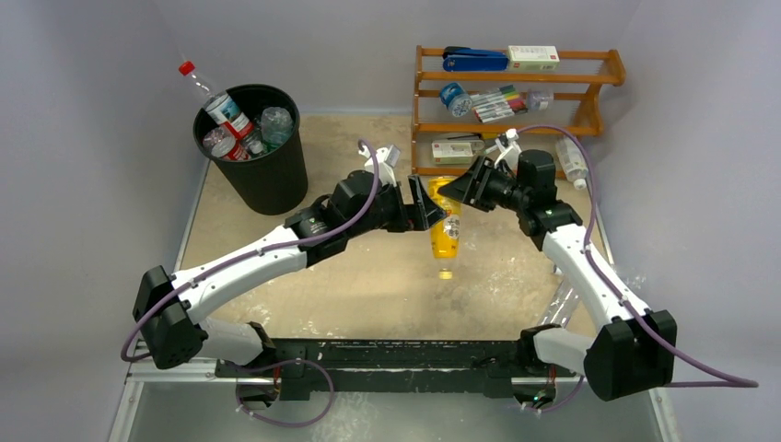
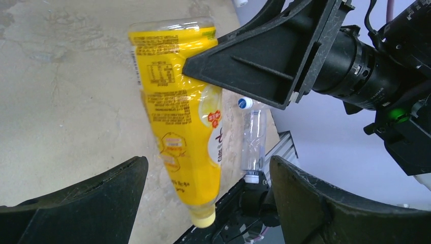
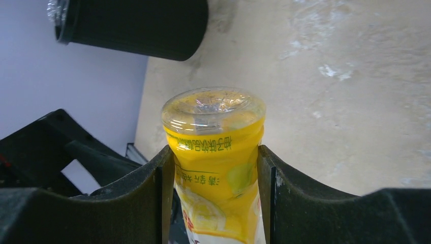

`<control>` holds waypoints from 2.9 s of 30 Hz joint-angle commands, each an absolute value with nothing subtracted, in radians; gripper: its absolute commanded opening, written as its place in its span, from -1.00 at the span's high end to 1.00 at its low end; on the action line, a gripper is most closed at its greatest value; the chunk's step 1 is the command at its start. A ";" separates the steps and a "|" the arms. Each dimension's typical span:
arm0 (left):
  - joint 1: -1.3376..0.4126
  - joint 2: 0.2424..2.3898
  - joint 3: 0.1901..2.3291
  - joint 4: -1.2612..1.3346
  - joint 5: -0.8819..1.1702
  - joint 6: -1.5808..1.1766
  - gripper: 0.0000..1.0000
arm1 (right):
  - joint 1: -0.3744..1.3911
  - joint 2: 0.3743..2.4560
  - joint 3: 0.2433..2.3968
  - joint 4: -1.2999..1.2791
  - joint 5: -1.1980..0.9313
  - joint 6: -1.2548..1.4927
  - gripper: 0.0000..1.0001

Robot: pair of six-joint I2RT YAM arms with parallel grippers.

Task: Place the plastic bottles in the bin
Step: Pick up the plastic bottle at the center of the board.

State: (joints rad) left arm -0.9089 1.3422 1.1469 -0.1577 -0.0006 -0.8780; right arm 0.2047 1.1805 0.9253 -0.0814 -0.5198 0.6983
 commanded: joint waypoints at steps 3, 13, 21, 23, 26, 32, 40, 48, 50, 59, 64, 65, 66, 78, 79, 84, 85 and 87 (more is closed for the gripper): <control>-0.932 1.352 1.144 -0.056 -0.008 -0.905 -0.79 | 0.259 1.150 0.922 0.069 -0.606 0.819 0.31; -0.957 1.352 1.154 -0.093 -0.085 -0.888 -0.75 | 0.286 1.148 0.931 0.149 -0.657 0.903 0.31; -0.962 1.339 1.186 -0.158 -0.181 -0.857 -0.67 | 0.297 1.128 0.929 0.137 -0.659 0.912 0.31; -0.961 1.340 1.193 -0.158 -0.193 -0.850 -0.65 | 0.301 1.123 0.925 0.140 -0.661 0.917 0.31; -0.961 1.349 1.206 -0.158 -0.202 -0.841 -0.63 | 0.310 1.116 0.917 0.153 -0.665 0.932 0.31; -0.962 1.359 1.229 -0.151 -0.223 -0.831 -0.53 | 0.327 1.107 0.914 0.147 -0.656 0.933 0.31; -0.961 1.383 1.260 -0.168 -0.206 -0.815 -0.05 | 0.334 1.107 0.898 0.149 -0.648 0.933 0.30; -0.958 1.376 1.314 -0.258 -0.249 -0.769 0.11 | 0.334 1.106 0.946 0.072 -0.620 0.885 -0.52; -0.951 1.379 1.342 -0.297 -0.260 -0.750 0.11 | 0.334 1.099 0.959 0.023 -0.594 0.862 -0.65; -0.785 1.337 1.393 -0.399 -0.190 -0.704 0.11 | 0.335 1.013 1.011 -0.156 -0.473 0.824 -0.84; -0.648 1.332 1.499 -0.493 -0.148 -0.636 0.11 | 0.334 0.989 0.981 -0.176 -0.472 0.814 -0.85; -0.621 1.337 1.527 -0.514 -0.135 -0.621 0.11 | 0.334 0.986 0.976 -0.175 -0.475 0.815 -0.85; -0.586 1.342 1.558 -0.535 -0.128 -0.605 0.11 | 0.334 0.985 0.963 -0.174 -0.477 0.814 -0.84; -0.167 1.472 1.962 -0.684 0.023 -0.499 0.10 | 0.334 0.954 0.888 -0.174 -0.482 0.803 -0.84; -0.129 1.490 2.000 -0.685 0.042 -0.503 0.10 | 0.334 0.954 0.884 -0.175 -0.481 0.802 -0.84; 0.003 1.580 2.140 -0.670 0.108 -0.532 0.10 | 0.334 0.953 0.871 -0.179 -0.480 0.797 -0.84; 0.022 1.599 2.159 -0.662 0.118 -0.536 0.10 | 0.334 0.953 0.870 -0.180 -0.480 0.796 -0.84; 0.056 1.629 2.192 -0.645 0.127 -0.541 0.10 | 0.334 0.953 0.868 -0.190 -0.481 0.792 -0.85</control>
State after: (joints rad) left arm 0.0006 1.5860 2.1010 -0.6868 0.0540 -0.5350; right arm 0.3309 0.9737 0.8738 -0.1982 -0.4873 0.8165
